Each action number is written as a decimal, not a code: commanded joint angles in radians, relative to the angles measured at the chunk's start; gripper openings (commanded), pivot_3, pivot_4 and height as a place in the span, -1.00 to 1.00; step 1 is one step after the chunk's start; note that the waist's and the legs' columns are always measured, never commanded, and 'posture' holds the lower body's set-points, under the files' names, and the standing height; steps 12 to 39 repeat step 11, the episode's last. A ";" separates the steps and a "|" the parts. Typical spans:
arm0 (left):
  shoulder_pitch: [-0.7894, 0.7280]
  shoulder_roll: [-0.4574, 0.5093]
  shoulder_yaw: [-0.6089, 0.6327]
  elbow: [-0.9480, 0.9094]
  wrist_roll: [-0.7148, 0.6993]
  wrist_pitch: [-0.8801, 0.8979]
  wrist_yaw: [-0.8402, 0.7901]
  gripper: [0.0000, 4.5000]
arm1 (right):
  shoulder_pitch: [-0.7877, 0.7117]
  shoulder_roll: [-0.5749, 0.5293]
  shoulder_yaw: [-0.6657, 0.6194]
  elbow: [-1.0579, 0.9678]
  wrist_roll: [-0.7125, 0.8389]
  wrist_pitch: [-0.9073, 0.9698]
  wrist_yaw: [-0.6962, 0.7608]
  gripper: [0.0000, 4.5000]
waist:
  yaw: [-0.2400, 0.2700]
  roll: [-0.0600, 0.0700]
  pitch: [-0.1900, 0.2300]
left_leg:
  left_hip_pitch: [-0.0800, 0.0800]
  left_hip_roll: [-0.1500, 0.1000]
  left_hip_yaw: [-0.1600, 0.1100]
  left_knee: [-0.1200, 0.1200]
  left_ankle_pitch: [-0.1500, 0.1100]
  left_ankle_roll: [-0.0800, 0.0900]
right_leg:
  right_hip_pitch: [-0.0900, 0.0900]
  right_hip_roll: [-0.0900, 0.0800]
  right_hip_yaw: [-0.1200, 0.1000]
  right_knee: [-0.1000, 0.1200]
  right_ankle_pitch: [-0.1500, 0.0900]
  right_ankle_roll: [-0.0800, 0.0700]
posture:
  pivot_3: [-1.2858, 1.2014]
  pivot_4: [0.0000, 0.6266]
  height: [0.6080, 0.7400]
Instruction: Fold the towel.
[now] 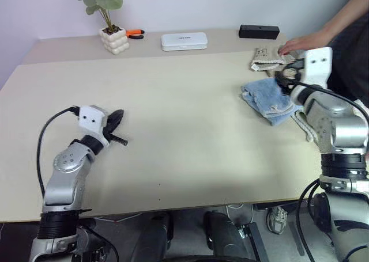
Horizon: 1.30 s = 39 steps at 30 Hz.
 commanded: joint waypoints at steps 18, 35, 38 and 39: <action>0.248 0.087 0.246 -0.213 -0.042 0.043 0.005 -1.00 | 0.057 0.046 0.142 0.027 0.044 -0.285 0.521 0.28 | 0.013 -0.002 0.001 | -0.003 -0.001 -0.002 0.005 -0.001 0.001 | 0.001 -0.002 -0.002 -0.002 -0.001 -0.001 | 0.03 -0.52 0.87; 0.248 0.087 0.246 -0.213 -0.042 0.043 0.005 -1.00 | 0.057 0.046 0.142 0.027 0.044 -0.285 0.521 0.28 | 0.013 -0.002 0.001 | -0.003 -0.001 -0.002 0.005 -0.001 0.001 | 0.001 -0.002 -0.002 -0.002 -0.001 -0.001 | 0.03 -0.52 0.87; 0.248 0.087 0.246 -0.213 -0.042 0.043 0.005 -1.00 | 0.057 0.046 0.142 0.027 0.044 -0.285 0.521 0.28 | 0.013 -0.002 0.001 | -0.003 -0.001 -0.002 0.005 -0.001 0.001 | 0.001 -0.002 -0.002 -0.002 -0.001 -0.001 | 0.03 -0.52 0.87; 0.248 0.087 0.246 -0.213 -0.042 0.043 0.005 -1.00 | 0.057 0.046 0.142 0.027 0.044 -0.285 0.521 0.28 | 0.013 -0.002 0.001 | -0.003 -0.001 -0.002 0.005 -0.001 0.001 | 0.001 -0.002 -0.002 -0.002 -0.001 -0.001 | 0.03 -0.52 0.87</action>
